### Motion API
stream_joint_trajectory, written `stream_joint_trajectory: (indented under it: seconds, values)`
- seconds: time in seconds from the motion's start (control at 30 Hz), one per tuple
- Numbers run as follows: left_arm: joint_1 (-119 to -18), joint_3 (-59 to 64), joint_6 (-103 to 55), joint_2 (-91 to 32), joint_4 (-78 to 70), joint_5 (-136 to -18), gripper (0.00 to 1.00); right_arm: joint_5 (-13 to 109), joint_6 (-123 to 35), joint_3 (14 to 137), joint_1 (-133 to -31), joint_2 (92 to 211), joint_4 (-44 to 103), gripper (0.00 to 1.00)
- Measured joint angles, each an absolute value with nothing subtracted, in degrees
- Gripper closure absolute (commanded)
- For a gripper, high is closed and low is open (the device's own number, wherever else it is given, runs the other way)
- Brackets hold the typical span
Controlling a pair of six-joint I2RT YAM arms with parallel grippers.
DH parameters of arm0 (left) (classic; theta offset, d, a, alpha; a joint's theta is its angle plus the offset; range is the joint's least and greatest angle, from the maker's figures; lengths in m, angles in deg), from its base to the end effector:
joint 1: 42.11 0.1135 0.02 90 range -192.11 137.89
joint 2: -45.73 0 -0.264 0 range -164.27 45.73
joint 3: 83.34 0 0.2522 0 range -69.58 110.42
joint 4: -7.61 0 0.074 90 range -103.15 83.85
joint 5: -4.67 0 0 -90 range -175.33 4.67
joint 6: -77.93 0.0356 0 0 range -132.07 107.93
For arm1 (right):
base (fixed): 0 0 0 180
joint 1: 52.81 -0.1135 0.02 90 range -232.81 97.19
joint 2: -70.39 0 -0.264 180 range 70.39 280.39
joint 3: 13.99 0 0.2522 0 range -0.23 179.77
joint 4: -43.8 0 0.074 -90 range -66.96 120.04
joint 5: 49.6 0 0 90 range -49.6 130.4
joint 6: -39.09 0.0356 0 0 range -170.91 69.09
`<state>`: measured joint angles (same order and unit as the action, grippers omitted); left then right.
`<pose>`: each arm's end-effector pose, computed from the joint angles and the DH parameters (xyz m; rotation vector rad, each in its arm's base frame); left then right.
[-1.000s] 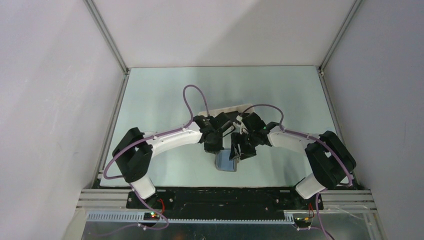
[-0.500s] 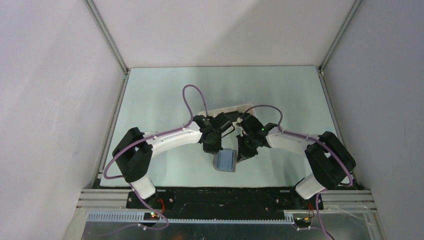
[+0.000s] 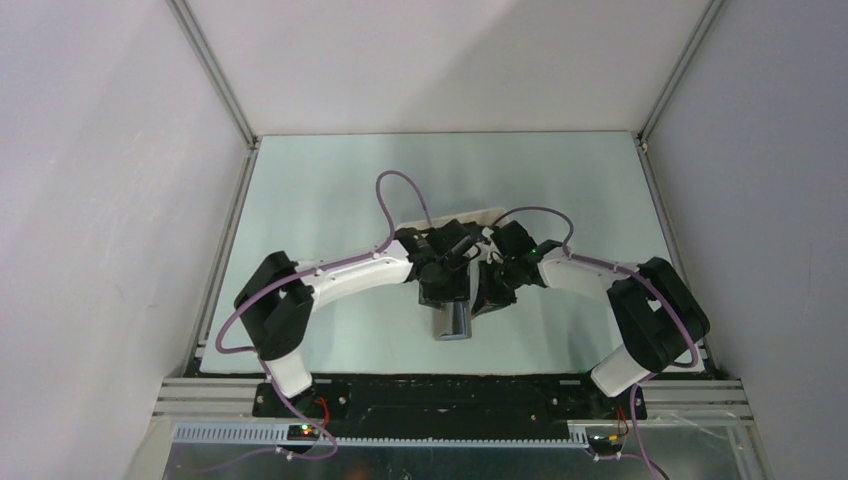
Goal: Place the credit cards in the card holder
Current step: Close the card holder at the center of the board.
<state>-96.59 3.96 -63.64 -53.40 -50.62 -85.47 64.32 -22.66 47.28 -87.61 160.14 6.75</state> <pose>0.2012 -0.2817 0.2194 0.0731 2.9019 -0.4055 0.2255 0.1743 0.1603 -0.2961 2.8630 0.8452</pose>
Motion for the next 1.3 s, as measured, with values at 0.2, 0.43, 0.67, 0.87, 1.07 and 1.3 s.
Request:
stream_joint_trajectory:
  seconds: [0.2,0.43,0.67,0.87,1.07,1.3]
  values:
    - [-96.4,-2.7,-66.0,-53.4,-39.3,-78.9,0.36,67.7,-22.3,47.3,-85.5,161.2,8.2,1.00]
    - [-94.6,-11.6,-70.0,-53.3,-26.6,-72.8,0.41,70.3,-22.1,45.5,-83.9,161.2,9.9,1.00]
    - [-92.7,-21.5,-75.0,-50.2,-11.4,-69.5,0.61,71.2,-22.0,45.0,-83.2,161.2,10.3,0.99]
    - [-91.5,-26.9,-77.7,-49.2,-3.6,-68.3,0.91,72.0,-21.4,44.8,-83.1,161.3,11.2,0.82]
    - [-91.4,-26.9,-77.6,-49.2,-4.9,-69.5,0.97,74.1,-19.6,44.8,-83.0,161.3,12.1,0.48]
    - [-91.4,-24.8,-75.9,-49.2,-8.9,-70.6,0.97,76.3,-18.3,44.6,-82.8,159.6,12.8,0.30]
